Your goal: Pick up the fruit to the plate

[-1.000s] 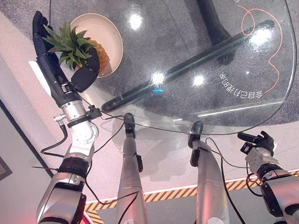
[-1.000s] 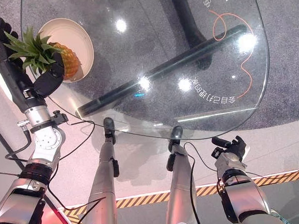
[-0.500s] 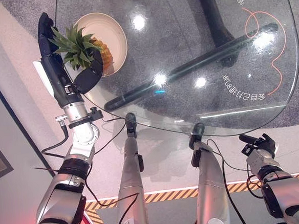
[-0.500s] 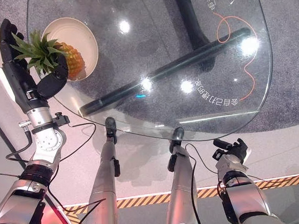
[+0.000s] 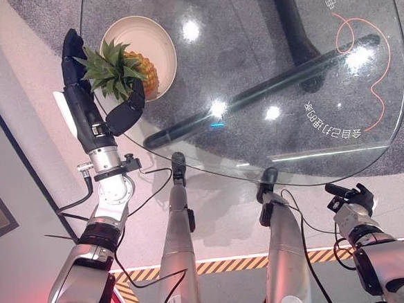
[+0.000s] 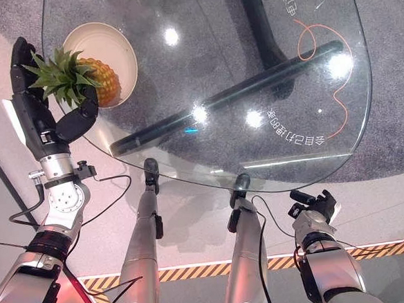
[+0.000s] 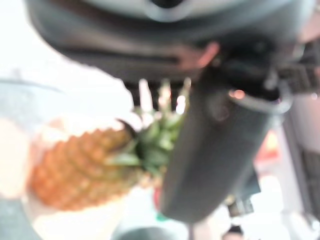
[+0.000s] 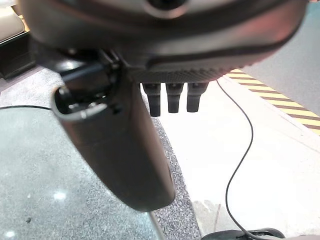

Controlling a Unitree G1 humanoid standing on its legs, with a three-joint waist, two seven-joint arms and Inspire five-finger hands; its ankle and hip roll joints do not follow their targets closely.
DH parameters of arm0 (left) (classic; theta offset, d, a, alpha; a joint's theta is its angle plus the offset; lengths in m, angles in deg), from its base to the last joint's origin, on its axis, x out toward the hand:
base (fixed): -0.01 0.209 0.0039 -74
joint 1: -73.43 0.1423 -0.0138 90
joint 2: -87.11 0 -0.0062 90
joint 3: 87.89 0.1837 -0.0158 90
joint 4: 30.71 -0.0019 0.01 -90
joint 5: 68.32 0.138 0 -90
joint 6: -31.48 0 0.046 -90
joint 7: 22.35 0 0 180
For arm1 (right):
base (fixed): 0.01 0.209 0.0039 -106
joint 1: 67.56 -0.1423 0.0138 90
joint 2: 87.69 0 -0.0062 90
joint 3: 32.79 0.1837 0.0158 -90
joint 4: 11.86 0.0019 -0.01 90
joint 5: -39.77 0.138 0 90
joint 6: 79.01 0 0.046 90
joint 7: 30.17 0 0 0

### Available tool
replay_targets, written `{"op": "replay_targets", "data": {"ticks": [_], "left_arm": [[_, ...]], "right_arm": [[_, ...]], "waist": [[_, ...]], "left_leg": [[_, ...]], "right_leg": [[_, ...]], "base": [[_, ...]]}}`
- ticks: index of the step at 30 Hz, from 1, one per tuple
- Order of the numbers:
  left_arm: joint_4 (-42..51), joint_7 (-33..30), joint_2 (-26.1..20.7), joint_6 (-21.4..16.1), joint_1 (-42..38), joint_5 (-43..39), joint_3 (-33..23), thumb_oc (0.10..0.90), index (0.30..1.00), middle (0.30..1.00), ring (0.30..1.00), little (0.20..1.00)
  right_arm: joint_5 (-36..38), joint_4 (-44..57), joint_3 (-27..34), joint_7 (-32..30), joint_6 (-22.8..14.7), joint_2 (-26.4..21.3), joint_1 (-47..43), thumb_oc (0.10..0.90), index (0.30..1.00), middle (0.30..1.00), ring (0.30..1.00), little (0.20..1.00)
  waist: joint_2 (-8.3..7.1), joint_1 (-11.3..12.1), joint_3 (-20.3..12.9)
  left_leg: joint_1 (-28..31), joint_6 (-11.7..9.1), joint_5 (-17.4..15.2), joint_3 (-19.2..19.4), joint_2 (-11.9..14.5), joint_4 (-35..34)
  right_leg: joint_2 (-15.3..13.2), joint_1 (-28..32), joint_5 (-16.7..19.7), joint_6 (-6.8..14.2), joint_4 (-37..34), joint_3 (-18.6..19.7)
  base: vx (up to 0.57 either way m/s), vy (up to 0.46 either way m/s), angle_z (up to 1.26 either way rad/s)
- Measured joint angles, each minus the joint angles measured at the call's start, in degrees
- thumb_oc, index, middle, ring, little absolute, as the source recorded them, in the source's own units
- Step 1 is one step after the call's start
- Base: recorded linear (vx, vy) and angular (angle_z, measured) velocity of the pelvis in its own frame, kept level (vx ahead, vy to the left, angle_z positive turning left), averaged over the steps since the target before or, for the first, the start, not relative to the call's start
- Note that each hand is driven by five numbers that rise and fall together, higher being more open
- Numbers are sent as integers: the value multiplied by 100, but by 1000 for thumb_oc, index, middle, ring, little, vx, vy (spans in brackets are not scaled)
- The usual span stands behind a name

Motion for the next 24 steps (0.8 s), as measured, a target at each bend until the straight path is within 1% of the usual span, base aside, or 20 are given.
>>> {"op": "replay_targets", "data": {"ticks": [13,19,24], "left_arm": [[49,190,-12,2,157,-14,1,800,900,900,900,900],[420,217,-19,4,230,-29,2,800,900,900,900,900],[683,222,-29,5,248,-35,2,800,900,900,900,900]], "right_arm": [[1,3,31,1,-6,-16,42,800,900,900,900,900],[-1,2,42,16,-5,-118,90,800,900,900,900,900],[-1,-1,42,16,-5,-128,104,800,900,900,900,900]], "waist": [[46,10,-2],[132,46,1],[158,61,3]], "left_leg": [[11,3,0,-7,-27,4],[16,14,6,-7,-50,3],[44,16,9,-7,-50,2]], "right_leg": [[-33,26,-5,5,4,-20],[-57,36,-6,6,8,-24],[-59,65,-7,8,11,-27]], "base": [[0,0,0],[0,0,0],[0,0,0]]}}
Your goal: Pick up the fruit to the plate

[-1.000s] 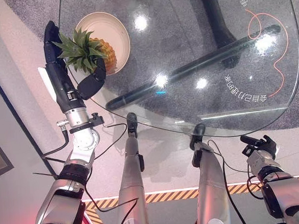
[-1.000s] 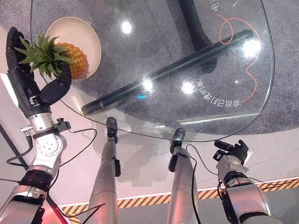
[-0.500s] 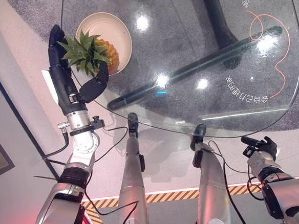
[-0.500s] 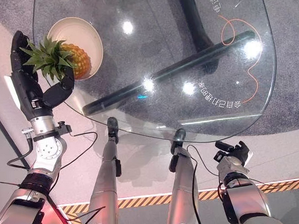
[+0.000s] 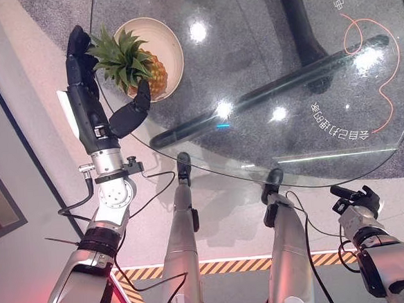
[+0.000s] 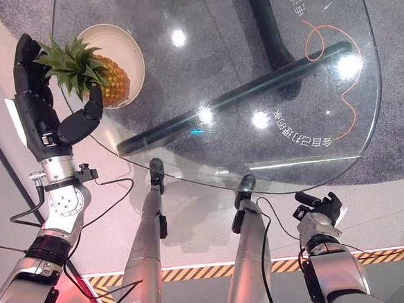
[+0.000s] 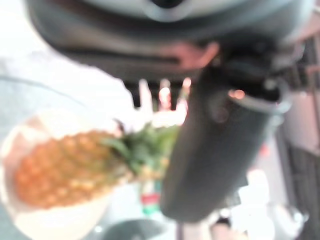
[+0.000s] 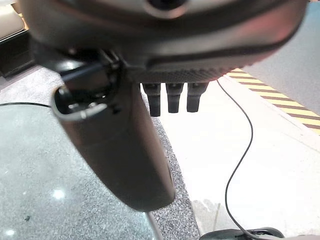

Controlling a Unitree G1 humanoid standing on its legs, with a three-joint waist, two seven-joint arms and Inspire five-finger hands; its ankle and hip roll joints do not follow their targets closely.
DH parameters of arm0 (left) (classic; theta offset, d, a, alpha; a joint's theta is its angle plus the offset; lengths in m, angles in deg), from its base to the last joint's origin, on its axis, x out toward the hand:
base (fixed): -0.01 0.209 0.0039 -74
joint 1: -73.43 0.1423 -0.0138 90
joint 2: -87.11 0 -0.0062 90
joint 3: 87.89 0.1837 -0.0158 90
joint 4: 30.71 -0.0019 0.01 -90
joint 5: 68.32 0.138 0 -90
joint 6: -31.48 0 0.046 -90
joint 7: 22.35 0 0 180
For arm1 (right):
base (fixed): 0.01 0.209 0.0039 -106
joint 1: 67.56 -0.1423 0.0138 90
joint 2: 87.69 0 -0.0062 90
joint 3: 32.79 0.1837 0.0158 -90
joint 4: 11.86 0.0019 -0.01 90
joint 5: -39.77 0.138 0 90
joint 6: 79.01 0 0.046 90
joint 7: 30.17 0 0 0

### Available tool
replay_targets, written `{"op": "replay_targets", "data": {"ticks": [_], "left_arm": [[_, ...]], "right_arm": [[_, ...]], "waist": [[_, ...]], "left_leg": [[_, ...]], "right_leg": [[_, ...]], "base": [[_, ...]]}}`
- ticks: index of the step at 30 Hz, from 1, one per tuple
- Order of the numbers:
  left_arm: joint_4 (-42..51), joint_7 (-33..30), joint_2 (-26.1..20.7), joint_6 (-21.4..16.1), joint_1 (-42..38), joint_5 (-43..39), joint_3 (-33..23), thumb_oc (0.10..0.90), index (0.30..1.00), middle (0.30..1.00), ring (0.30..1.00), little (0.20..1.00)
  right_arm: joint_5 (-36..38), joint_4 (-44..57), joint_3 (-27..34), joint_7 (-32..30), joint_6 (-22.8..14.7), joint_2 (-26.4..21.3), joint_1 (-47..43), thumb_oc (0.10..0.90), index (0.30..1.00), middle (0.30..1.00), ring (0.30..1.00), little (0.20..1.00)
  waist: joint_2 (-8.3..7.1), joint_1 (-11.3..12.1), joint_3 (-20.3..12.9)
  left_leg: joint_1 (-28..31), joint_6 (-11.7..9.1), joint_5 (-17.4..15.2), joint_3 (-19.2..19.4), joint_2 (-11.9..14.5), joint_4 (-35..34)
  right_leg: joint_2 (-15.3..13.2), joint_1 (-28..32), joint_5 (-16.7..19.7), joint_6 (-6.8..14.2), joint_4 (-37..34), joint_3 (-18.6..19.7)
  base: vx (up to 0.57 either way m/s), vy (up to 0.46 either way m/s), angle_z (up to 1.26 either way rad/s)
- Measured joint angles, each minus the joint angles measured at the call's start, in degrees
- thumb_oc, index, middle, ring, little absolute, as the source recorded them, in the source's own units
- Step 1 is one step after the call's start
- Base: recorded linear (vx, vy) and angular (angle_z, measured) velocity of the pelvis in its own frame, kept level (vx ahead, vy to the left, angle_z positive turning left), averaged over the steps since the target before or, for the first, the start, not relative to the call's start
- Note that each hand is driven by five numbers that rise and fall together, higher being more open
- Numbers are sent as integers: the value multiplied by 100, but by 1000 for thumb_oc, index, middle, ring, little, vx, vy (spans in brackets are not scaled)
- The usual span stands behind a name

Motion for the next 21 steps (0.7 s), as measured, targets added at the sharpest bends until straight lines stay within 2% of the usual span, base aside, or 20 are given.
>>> {"op": "replay_targets", "data": {"ticks": [9,15,21], "left_arm": [[220,0,-17,16,38,-4,-7,800,900,900,900,900],[227,-3,-17,276,181,-4,-7,800,900,900,900,900],[223,69,-10,599,1012,-39,-123,800,900,900,900,900]], "right_arm": [[0,7,3,5,7,-27,78,800,900,900,900,900],[-2,16,26,10,4,-29,148,800,900,900,900,900],[-56,155,79,129,-2,-9,531,800,900,900,900,900]], "waist": [[41,48,-8],[48,70,-6],[169,101,1]], "left_leg": [[77,3,-3,-1,-6,-30],[92,3,-2,-6,-11,-41],[682,12,-9,2,-25,-207]], "right_leg": [[-24,66,-29,1,16,-29],[-32,102,-49,-1,12,-60],[-47,723,-67,27,-172,-108]], "base": [[0,0,0],[3,-22,1],[6,6,3]]}}
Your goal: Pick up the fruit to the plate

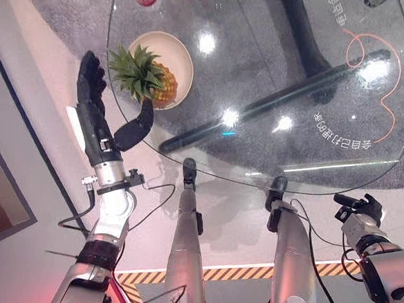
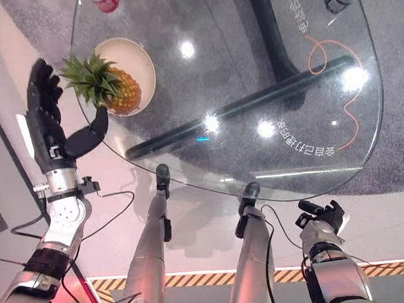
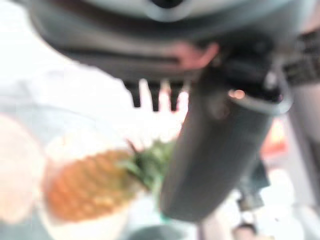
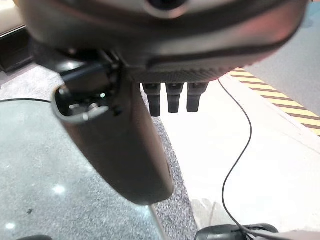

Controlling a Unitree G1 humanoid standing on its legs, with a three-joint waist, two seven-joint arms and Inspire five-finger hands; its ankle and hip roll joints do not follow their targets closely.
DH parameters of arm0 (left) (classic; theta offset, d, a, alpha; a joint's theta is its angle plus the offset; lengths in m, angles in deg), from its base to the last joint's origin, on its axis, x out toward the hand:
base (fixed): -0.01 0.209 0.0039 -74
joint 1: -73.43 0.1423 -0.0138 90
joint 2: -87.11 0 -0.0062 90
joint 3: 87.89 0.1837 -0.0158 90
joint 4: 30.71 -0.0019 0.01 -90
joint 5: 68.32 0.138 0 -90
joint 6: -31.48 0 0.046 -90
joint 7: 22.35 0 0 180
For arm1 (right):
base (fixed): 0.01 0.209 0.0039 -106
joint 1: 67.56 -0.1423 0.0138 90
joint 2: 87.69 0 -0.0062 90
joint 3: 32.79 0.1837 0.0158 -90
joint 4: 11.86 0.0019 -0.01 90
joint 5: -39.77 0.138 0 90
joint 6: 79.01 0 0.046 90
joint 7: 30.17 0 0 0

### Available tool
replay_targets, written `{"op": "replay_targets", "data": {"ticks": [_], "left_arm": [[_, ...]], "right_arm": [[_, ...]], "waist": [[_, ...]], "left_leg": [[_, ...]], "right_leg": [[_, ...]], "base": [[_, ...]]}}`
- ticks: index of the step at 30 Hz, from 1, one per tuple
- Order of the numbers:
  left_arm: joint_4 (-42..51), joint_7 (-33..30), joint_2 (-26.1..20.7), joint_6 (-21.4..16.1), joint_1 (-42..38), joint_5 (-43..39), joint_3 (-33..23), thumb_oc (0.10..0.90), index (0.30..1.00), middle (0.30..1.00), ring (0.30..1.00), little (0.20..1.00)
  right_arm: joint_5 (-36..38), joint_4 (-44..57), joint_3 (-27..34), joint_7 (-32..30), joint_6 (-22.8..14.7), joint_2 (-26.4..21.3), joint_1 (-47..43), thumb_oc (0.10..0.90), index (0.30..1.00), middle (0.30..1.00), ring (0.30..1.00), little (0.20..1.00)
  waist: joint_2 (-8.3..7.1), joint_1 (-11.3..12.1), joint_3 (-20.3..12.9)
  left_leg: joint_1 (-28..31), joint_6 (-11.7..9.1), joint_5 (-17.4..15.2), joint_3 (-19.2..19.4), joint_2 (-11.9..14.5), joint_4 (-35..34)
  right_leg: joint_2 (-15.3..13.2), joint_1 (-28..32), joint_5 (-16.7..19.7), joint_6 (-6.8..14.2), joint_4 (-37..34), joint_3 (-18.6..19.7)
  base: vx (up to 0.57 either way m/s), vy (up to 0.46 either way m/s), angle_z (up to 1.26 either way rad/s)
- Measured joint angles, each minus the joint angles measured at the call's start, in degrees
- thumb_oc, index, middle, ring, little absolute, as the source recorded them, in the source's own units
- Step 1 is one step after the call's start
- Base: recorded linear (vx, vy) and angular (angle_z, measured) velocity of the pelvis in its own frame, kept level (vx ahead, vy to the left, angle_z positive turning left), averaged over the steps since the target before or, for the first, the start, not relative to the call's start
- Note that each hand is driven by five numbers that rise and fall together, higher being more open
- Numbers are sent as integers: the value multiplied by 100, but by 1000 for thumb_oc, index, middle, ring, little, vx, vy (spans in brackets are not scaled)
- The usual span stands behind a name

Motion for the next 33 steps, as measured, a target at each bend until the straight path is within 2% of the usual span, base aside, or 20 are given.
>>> {"op": "replay_targets", "data": {"ticks": [2,7,9,12,14,16,18,21,24,26,28,33], "left_arm": [[-1,188,14,162,262,-326,-110,800,900,900,900,900],[-53,560,40,447,812,-746,-503,800,900,900,900,900],[-213,674,42,587,1029,-837,-737,800,900,900,900,900],[-841,936,68,897,1174,-844,-908,800,900,900,900,900],[-1457,1242,106,1203,1386,-899,-920,800,900,900,900,900],[-1978,1546,265,1413,1562,-919,-1012,800,900,900,900,900],[-2745,2010,554,1774,1628,-1004,-1140,800,900,900,900,900],[-3573,2475,742,2288,1872,-823,-979,800,900,900,900,900],[-4282,2901,954,2741,2003,-630,-889,800,900,900,900,900],[-4584,3165,1076,2926,2080,-344,-872,800,900,900,900,900],[-4722,3439,1151,3143,2191,-185,-853,800,900,900,900,900],[-4812,4053,1209,3553,2295,-99,-644,800,900,900,900,900]], "right_arm": [[-93,111,134,37,-16,69,213,800,900,900,900,900],[-470,222,509,258,-218,149,869,800,900,900,900,900],[-704,238,523,355,-263,131,1235,800,900,900,900,900],[-990,235,559,582,-238,194,1633,800,900,900,900,900],[-1155,231,558,752,-181,378,1946,800,900,900,900,900],[-1320,229,556,910,-116,521,2087,800,900,900,900,900],[-1571,138,547,1182,26,681,2211,800,900,900,900,900],[-2084,-4,344,1746,419,867,2273,800,900,900,900,900],[-2387,-242,234,2112,725,944,2449,800,900,900,900,900],[-2578,-374,219,2266,864,943,2608,800,900,900,900,900],[-2747,-468,185,2361,1009,938,2798,800,900,900,900,900],[-3014,-557,104,2469,1157,933,3042,800,900,900,900,900]], "waist": [[14,-7,-3],[56,-15,-119],[91,-6,-620],[126,-54,-931],[7,-106,-1390],[-88,-211,-1561],[-231,-272,-1826],[-471,-442,-2103],[-596,-512,-2417],[-588,-515,-2519],[-519,-523,-2703],[-260,-553,-2852]], "left_leg": [[410,41,-31,19,3,-107],[1771,122,-186,170,24,-444],[1896,137,-249,197,-8,-564],[2377,184,-251,312,-66,-784],[2577,142,-346,341,-88,-814],[2796,113,-434,390,-77,-815],[3019,71,-538,502,-18,-816],[3216,5,-615,606,71,-819],[3353,8,-700,651,135,-855],[3472,14,-738,674,137,-860],[3476,3,-749,683,140,-861],[3582,2,-749,735,159,-861]], "right_leg": [[3,435,7,27,-206,-20],[2,2065,174,211,-1116,-133],[11,2373,377,261,-1644,-159],[11,3124,708,320,-2411,-298],[27,3496,848,333,-2886,-320],[56,3870,903,330,-3163,-424],[93,4039,869,308,-3202,-409],[197,4185,814,252,-3202,-365],[229,4288,779,197,-3202,-291],[224,4394,757,182,-3204,-290],[225,4391,728,160,-3204,-286],[230,4451,724,168,-3207,-264]], "base": [[63,50,-2],[213,69,-3],[244,53,-6],[232,51,-2],[219,51,-10],[273,52,-2],[298,52,-16],[225,48,-17],[162,42,-9],[108,35,-5],[101,29,-2],[57,19,-3]]}}
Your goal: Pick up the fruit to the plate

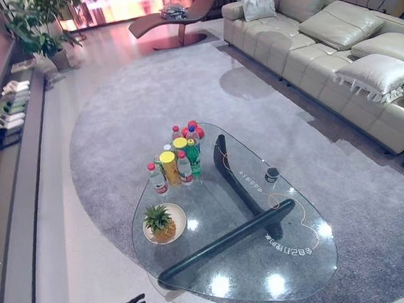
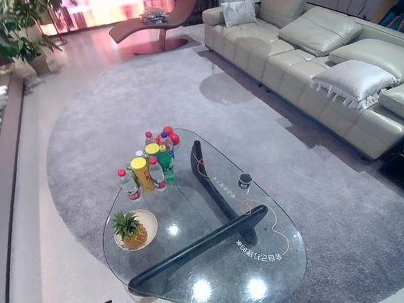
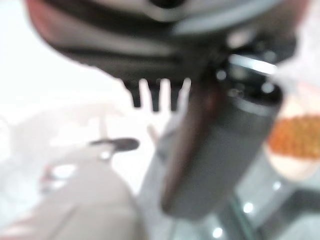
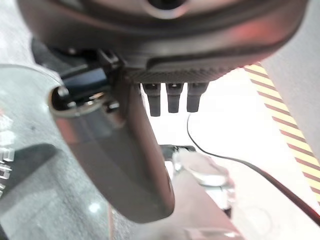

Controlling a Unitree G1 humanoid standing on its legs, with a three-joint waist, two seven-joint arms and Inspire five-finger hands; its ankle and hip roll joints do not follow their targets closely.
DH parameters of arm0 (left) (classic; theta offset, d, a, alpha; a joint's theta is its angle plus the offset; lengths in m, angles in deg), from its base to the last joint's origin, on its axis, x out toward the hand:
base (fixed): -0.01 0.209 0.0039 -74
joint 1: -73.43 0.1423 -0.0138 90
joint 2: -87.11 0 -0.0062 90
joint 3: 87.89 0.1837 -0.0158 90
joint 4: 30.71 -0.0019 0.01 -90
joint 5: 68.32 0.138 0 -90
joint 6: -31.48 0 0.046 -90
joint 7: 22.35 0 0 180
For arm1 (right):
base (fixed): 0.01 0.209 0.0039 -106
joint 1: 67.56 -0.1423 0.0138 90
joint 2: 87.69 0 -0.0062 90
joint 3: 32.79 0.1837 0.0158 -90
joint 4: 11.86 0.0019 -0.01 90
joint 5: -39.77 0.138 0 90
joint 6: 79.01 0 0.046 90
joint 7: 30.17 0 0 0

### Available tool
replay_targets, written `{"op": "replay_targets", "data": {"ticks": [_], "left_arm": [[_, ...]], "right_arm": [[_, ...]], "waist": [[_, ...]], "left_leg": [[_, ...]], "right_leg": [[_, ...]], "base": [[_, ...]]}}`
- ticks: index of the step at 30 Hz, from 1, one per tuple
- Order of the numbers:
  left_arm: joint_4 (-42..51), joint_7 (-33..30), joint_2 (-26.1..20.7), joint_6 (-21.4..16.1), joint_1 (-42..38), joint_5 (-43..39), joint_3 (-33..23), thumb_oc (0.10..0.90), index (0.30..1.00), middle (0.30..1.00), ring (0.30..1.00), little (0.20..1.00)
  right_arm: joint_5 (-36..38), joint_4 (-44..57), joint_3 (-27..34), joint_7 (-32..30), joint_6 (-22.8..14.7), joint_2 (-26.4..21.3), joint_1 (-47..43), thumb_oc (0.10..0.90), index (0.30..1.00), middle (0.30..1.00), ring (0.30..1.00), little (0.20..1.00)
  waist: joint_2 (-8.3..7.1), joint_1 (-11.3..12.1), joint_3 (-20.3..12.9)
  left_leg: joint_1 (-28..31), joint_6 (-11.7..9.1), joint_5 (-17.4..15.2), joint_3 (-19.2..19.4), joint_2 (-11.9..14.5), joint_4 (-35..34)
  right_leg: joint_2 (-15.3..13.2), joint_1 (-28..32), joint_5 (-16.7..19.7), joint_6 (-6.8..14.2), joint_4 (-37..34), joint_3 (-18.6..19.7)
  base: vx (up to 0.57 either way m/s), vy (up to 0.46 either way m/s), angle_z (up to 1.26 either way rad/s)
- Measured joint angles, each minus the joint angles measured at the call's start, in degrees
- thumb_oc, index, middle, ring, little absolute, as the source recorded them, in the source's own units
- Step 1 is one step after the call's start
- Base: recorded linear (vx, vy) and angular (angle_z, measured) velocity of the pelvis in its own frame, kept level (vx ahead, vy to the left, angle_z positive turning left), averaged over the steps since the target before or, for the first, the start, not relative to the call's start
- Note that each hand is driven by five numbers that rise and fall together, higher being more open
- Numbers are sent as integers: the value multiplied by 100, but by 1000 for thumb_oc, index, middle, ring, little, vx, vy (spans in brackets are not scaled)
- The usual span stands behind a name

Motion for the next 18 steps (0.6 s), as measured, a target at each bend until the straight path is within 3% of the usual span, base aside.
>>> {"op": "replay_targets", "data": {"ticks": [5,18], "left_arm": [[-11,373,10,199,6,64,18,800,900,900,900,900],[-1,476,-6,432,-83,232,184,800,900,900,900,900]], "right_arm": [[-199,60,-205,9,-5,0,-40,800,900,900,900,900],[-301,60,-387,13,44,3,-109,800,900,900,900,900]], "waist": [[91,-113,-36],[-41,-134,-116]], "left_leg": [[132,-14,-9,156,40,1],[297,-34,-61,220,85,1]], "right_leg": [[8,86,-16,21,-20,39],[50,183,-19,32,2,140]], "base": [[38,5,-4],[5,-2,-3]]}}
